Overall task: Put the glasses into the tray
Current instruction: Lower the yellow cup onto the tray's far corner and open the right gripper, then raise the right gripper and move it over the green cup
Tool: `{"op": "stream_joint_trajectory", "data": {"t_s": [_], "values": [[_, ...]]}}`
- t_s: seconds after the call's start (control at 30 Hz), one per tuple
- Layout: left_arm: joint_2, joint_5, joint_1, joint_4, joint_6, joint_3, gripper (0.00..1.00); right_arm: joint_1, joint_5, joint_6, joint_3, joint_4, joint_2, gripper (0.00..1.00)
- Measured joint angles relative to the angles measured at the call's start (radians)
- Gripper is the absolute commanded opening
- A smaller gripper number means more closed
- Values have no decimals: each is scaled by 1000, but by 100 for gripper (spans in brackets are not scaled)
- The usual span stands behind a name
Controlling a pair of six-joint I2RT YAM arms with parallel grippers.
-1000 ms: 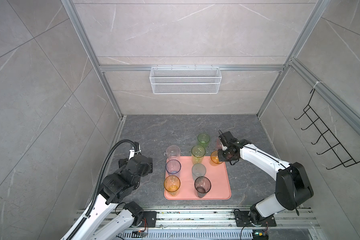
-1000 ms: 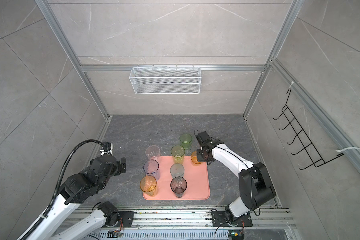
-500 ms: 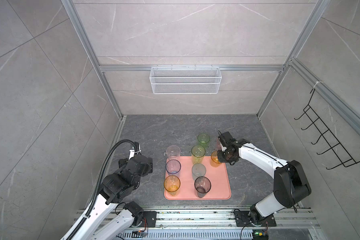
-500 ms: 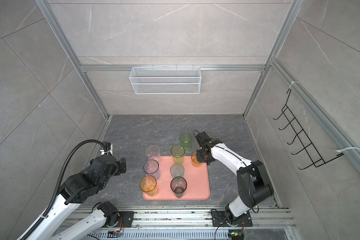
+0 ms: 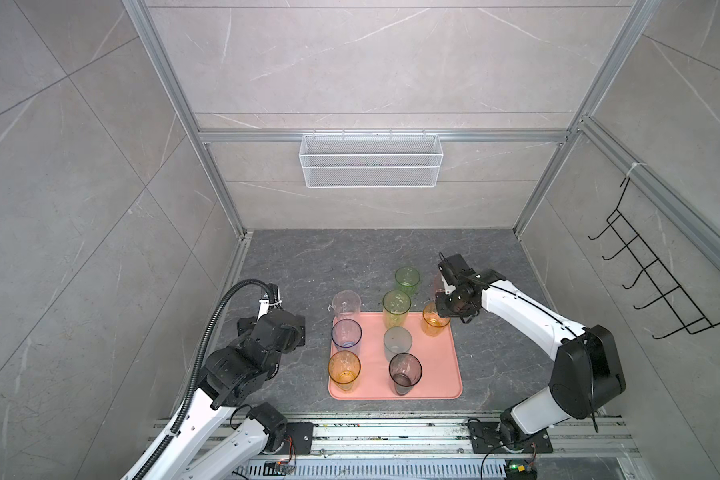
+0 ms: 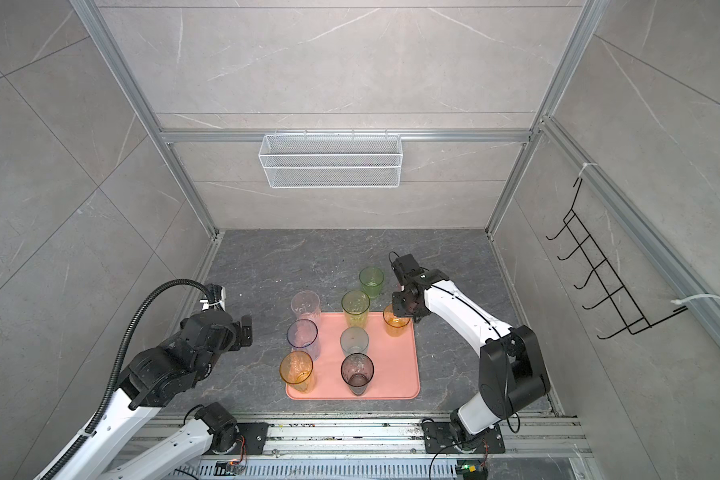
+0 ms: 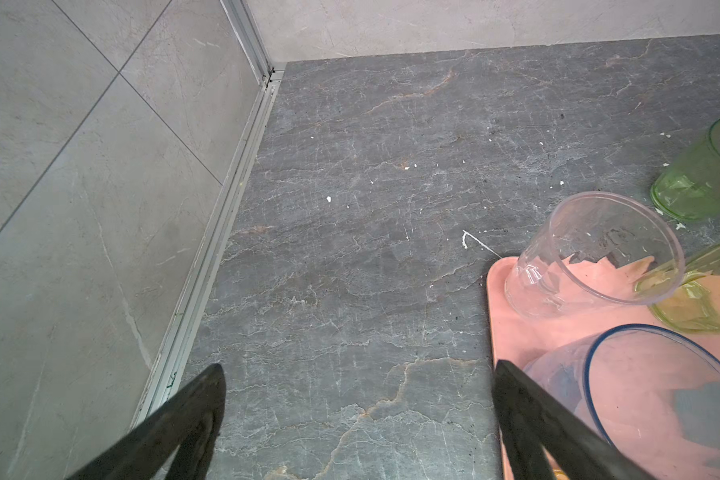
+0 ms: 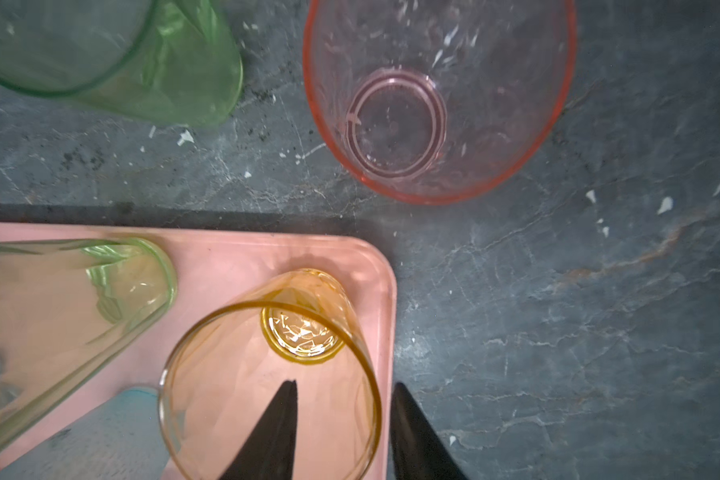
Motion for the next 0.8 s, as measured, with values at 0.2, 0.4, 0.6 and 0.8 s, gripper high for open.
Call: {"op": "stream_joint_trajectory", "data": {"t_s": [0.2,0.4,0.6,0.8], "values": [[-4,6,0,0,0,0,100,0,6,-21,108,-15,-24,42],[-10,6,0,0,0,0,100,0,6,-33,196,-14,-26,44],[-10,6,0,0,0,0,100,0,6,-42,275,4,8,45],[-10,6,0,0,0,0,100,0,6,-42,316,40,82,47]]}}
